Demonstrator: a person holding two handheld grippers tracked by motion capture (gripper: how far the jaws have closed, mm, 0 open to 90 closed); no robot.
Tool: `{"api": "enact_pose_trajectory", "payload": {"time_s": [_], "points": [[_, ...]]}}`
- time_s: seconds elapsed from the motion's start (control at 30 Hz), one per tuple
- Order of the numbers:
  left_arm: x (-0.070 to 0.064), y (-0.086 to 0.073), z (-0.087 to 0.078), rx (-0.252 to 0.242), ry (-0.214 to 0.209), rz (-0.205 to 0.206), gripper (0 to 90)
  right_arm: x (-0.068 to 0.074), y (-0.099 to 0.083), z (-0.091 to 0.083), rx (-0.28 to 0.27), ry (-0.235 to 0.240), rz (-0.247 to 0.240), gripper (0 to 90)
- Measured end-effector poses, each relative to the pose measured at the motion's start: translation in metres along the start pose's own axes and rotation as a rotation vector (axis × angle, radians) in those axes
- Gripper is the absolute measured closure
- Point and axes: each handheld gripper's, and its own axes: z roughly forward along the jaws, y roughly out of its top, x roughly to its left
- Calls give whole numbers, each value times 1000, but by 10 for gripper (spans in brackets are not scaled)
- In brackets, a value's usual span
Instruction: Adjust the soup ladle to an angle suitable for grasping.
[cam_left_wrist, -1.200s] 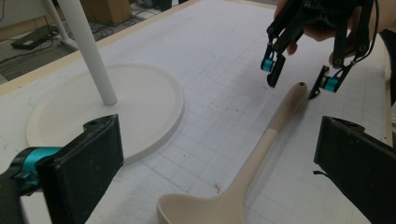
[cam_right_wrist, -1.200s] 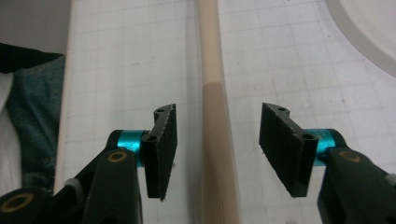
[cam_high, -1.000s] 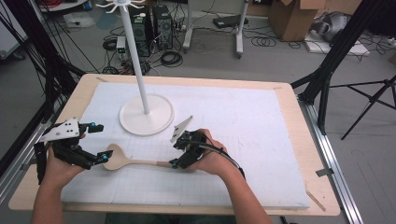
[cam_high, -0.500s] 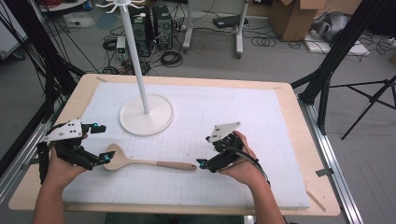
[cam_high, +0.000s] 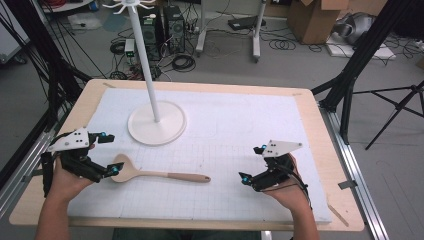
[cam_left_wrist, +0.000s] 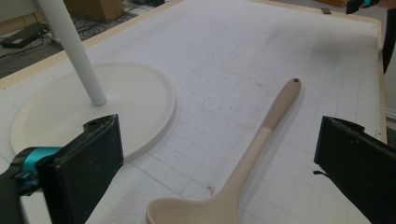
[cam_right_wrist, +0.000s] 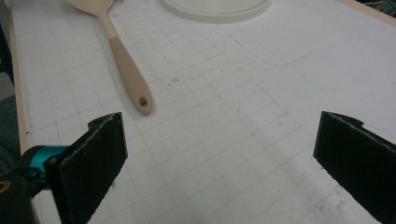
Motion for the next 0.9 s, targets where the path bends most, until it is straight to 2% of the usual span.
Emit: {"api": "enact_pose_trajectory", "payload": {"time_s": [0.27, 0.57, 0.9], "points": [[0, -1, 8, 12, -20, 3, 17, -11, -11, -17, -56, -28, 31, 1], [-2, 0, 9, 7, -32, 6, 16, -15, -13, -25, -105, -51, 44, 1], [-2, 1, 11, 11, -37, 9, 16, -18, -16, -25, -104, -74, 63, 1]]}}
